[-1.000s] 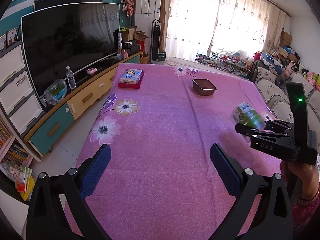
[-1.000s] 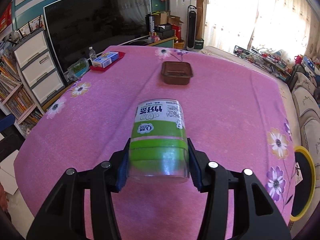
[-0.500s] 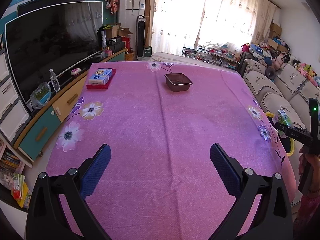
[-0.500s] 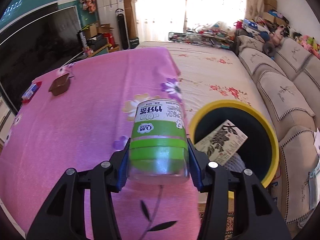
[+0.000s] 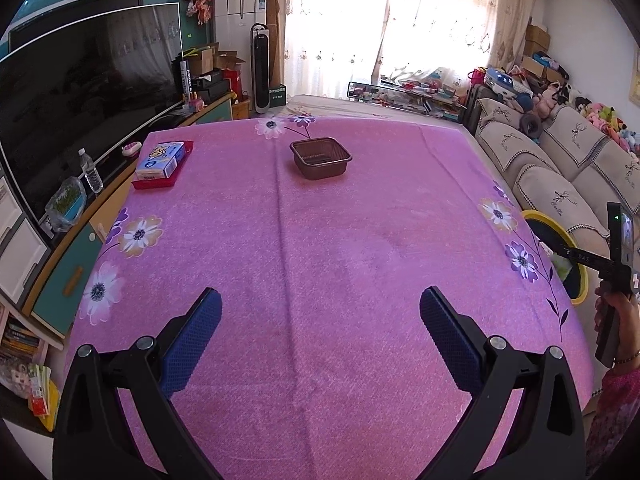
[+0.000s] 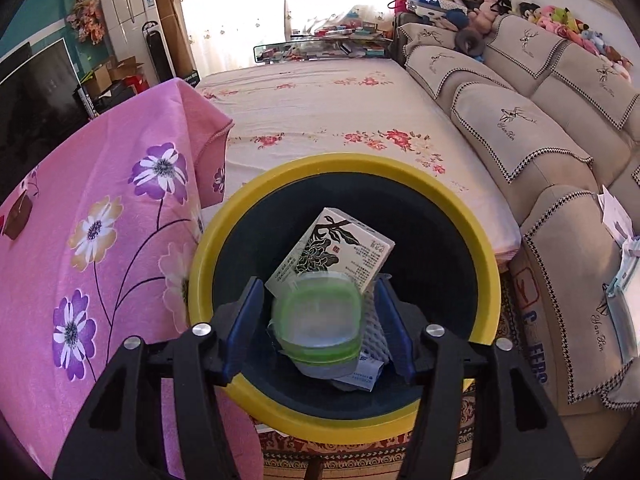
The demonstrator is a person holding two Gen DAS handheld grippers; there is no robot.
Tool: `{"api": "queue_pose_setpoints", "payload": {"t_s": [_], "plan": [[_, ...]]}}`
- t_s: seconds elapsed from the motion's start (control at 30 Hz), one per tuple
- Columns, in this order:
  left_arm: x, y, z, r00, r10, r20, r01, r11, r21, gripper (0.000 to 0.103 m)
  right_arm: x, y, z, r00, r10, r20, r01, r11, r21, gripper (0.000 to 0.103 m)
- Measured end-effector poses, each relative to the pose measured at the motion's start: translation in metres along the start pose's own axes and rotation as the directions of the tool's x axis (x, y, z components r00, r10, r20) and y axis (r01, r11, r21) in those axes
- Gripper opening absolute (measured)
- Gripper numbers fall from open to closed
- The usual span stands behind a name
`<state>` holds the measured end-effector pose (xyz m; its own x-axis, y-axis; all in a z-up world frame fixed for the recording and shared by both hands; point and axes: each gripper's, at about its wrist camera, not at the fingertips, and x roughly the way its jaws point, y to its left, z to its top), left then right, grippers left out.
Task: Collect trash
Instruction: 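Carry the jar over the yellow bin and open the right gripper, then reach the left gripper to the brown plastic tray and grasp its rim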
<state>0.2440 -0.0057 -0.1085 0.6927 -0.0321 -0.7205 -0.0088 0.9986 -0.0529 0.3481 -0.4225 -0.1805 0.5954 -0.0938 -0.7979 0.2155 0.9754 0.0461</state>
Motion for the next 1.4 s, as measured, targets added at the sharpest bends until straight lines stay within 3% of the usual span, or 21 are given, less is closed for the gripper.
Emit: {"api": "queue_pose_setpoints", "payload": {"t_s": [0.3,0.5,0.7,0.93,1.03,1.3,1.4], "plan": [[0.027,-0.01,0.019,1.0,-0.011,-0.013,0.011,0.999,0.04,0.098,-0.014,0.012,-0.004,0.999,0.033,0.028,-0.033,0.999,-0.007,0.061],[0.059,-0.014,0.057,1.0,-0.009,-0.007,0.009,1.0,-0.002,0.098,-0.013,0.018,-0.006,0.998,0.056,0.023,-0.055,0.998,-0.017,0.061],[0.117,-0.032,0.098,1.0,-0.005,-0.027,0.004,0.999,-0.038,0.098,-0.012,0.024,-0.004,0.997,0.069,0.02,-0.069,0.997,-0.022,0.061],[0.184,-0.027,0.138,0.991,0.124,-0.046,-0.13,0.98,-0.151,0.098,-0.015,0.025,-0.002,0.996,0.084,0.027,-0.083,0.996,-0.027,0.061],[0.2,-0.022,0.146,0.99,0.132,-0.05,-0.139,0.972,-0.191,0.098,-0.016,0.026,0.0,0.996,0.086,0.027,-0.085,0.996,-0.029,0.061],[0.228,-0.022,0.163,0.983,0.168,-0.068,-0.178,0.966,-0.186,0.098,-0.013,0.026,0.0,0.995,0.097,0.021,-0.097,0.995,-0.029,0.061],[0.236,-0.023,0.165,0.982,0.17,-0.088,-0.183,0.966,-0.182,0.093,-0.011,0.027,0.0,0.995,0.101,0.014,-0.1,0.995,-0.03,0.061]]}}
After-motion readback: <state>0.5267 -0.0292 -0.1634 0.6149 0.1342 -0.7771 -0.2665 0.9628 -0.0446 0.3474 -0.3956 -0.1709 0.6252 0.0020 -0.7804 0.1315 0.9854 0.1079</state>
